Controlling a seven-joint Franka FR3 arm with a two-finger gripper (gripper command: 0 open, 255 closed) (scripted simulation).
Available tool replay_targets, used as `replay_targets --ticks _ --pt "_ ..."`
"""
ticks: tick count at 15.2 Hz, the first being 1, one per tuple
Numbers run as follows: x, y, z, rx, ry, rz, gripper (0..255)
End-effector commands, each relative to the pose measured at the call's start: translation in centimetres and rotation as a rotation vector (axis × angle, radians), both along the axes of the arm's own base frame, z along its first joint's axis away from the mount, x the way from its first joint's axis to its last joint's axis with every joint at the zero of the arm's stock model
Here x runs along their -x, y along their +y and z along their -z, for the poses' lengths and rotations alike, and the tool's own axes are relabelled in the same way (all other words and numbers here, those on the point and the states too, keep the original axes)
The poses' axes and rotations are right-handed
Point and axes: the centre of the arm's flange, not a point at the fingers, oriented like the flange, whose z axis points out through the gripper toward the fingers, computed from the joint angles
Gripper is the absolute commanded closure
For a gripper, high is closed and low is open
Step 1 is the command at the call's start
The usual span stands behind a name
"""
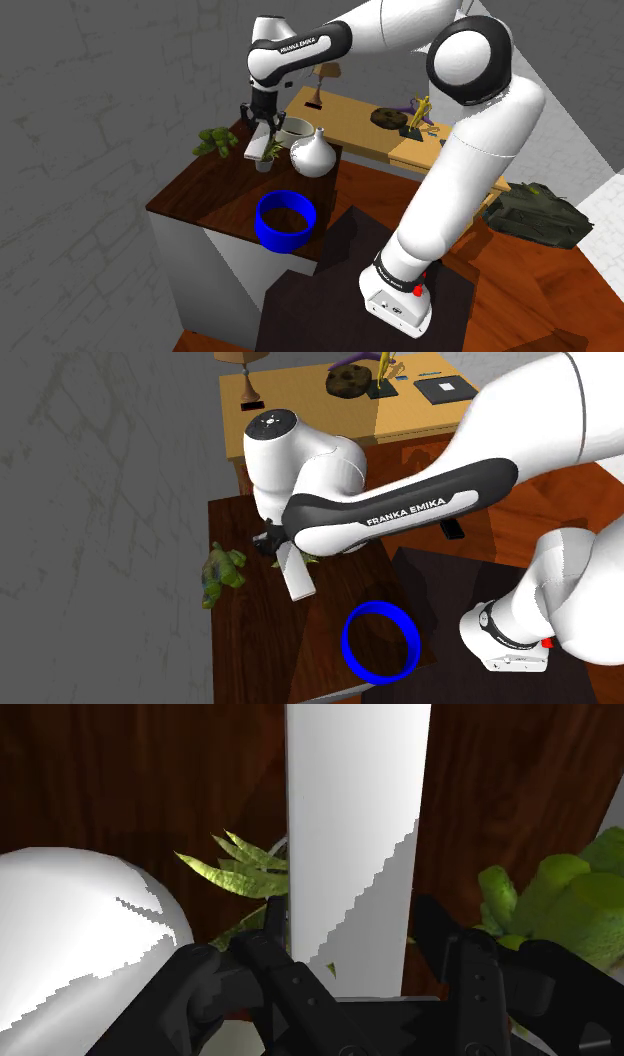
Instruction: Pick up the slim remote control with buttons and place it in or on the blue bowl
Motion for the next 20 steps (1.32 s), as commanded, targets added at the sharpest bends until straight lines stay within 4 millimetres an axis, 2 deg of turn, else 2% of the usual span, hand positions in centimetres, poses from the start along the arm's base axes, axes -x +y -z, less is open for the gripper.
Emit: replay_targets --ticks 1,20 --pt "2.3 1.1 0.0 0.0 0.0 0.0 255" --pt "24.3 13.2 -0.2 0.0 0.0 0.0 255"
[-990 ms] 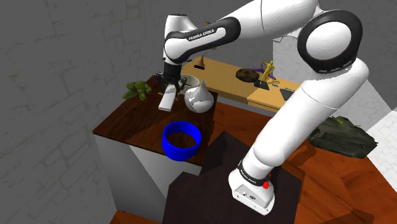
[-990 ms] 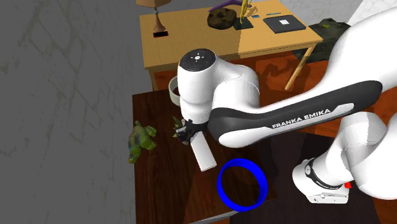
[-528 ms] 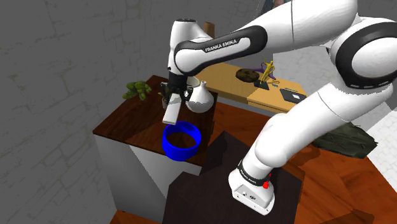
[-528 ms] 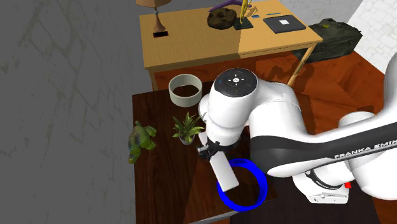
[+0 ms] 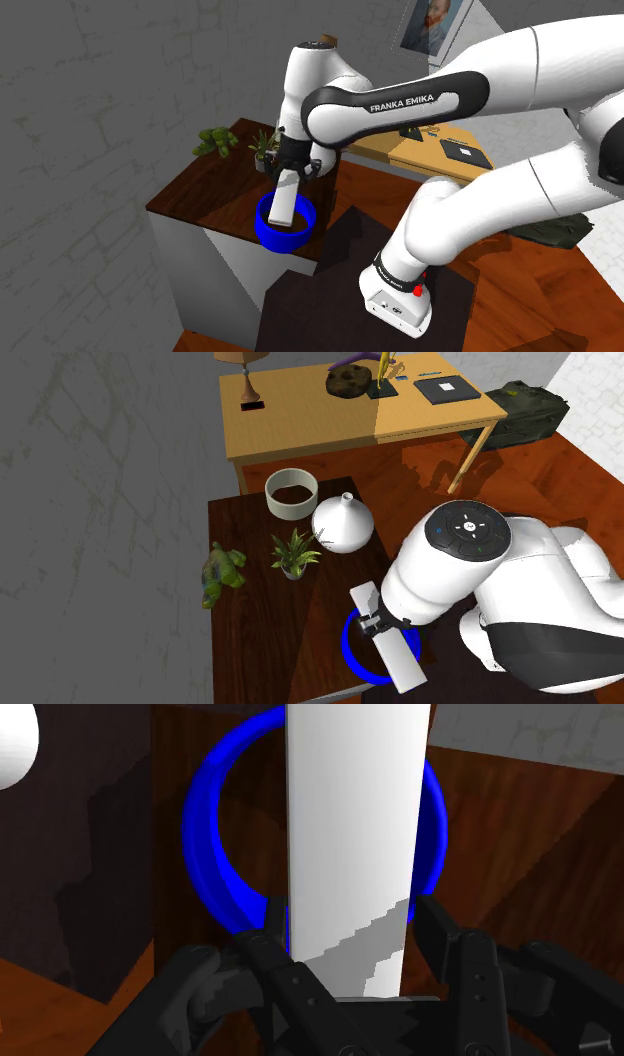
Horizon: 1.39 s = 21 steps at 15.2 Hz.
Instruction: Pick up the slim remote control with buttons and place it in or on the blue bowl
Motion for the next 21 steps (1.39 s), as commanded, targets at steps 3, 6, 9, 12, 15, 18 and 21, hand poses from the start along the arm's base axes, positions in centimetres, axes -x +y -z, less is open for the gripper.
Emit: replay_targets --ticks 3,6,9,12,15,18,21 --pt "1.8 1.1 1.1 0.0 -0.001 0.002 255" --pt "1.8 1.1 2.7 0.0 -0.001 0.002 255" --pt "1.8 1.1 4.3 0.0 -0.001 0.002 255" --pt "1.8 1.1 5.9 0.0 -0.001 0.002 255" --pt "1.8 1.1 7.4 0.0 -0.001 0.002 255" --pt "1.8 1.1 7.4 0.0 -0.001 0.002 255" --pt "1.8 1.1 7.4 0.0 -0.001 0.002 255"
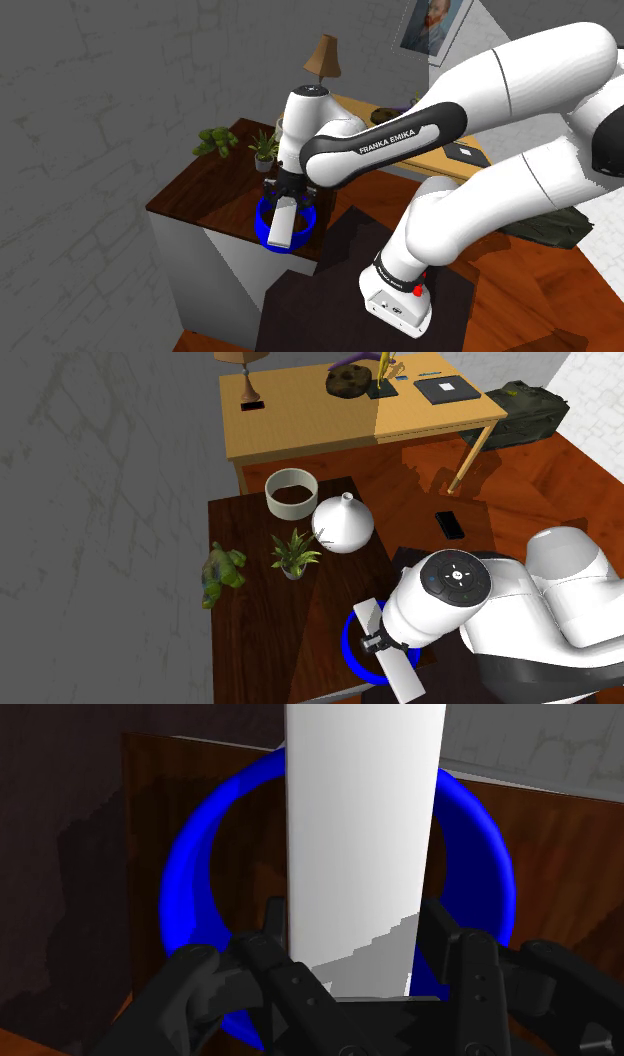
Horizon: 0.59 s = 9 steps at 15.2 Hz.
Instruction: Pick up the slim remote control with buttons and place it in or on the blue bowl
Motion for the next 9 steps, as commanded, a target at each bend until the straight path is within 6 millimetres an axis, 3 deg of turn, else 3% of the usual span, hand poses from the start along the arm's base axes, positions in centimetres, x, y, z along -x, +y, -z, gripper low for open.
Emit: replay_targets --ticks 1,2,7,9 --pt "0.1 0.0 0.2 0.001 0.004 0.0 255" --pt "0.1 0.0 0.2 0.001 0.004 0.0 0" --pt "0.1 0.0 0.2 0.001 0.004 0.0 0" --pt "0.1 0.0 -2.5 0.001 0.004 0.0 0"
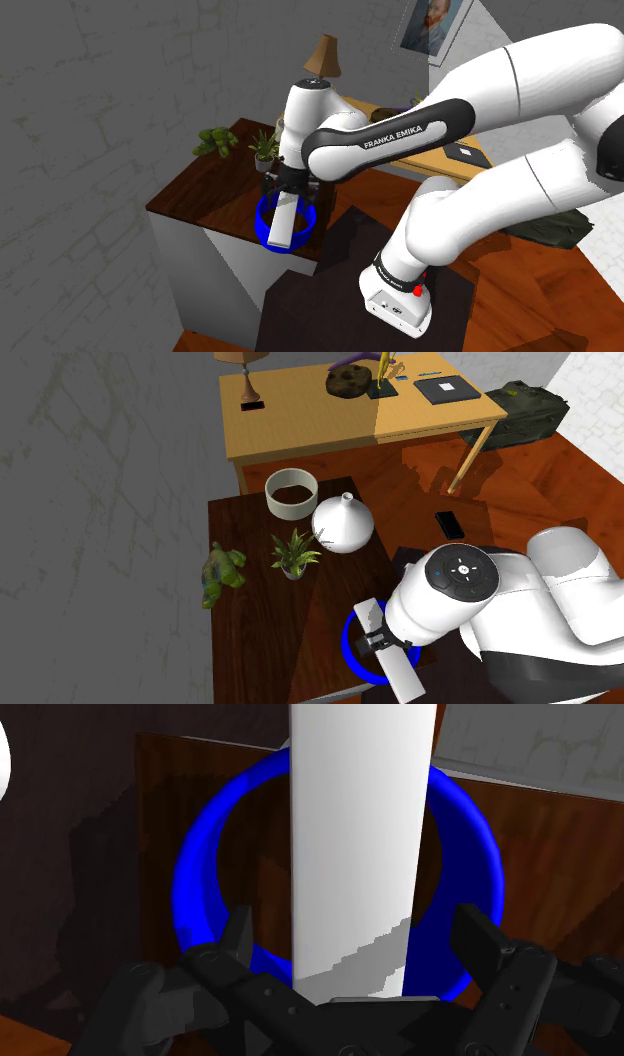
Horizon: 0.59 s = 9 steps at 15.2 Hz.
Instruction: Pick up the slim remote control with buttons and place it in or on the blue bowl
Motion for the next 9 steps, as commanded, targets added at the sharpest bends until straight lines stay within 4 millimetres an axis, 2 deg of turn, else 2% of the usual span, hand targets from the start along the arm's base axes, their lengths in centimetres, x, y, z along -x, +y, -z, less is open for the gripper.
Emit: replay_targets --ticks 1,2,9 --pt "0.0 0.1 -2.4 0.001 0.002 0.0 0" --pt "0.0 0.1 -3.5 0.001 0.002 0.0 0" --pt "0.0 0.1 -3.5 0.001 0.002 0.0 0"
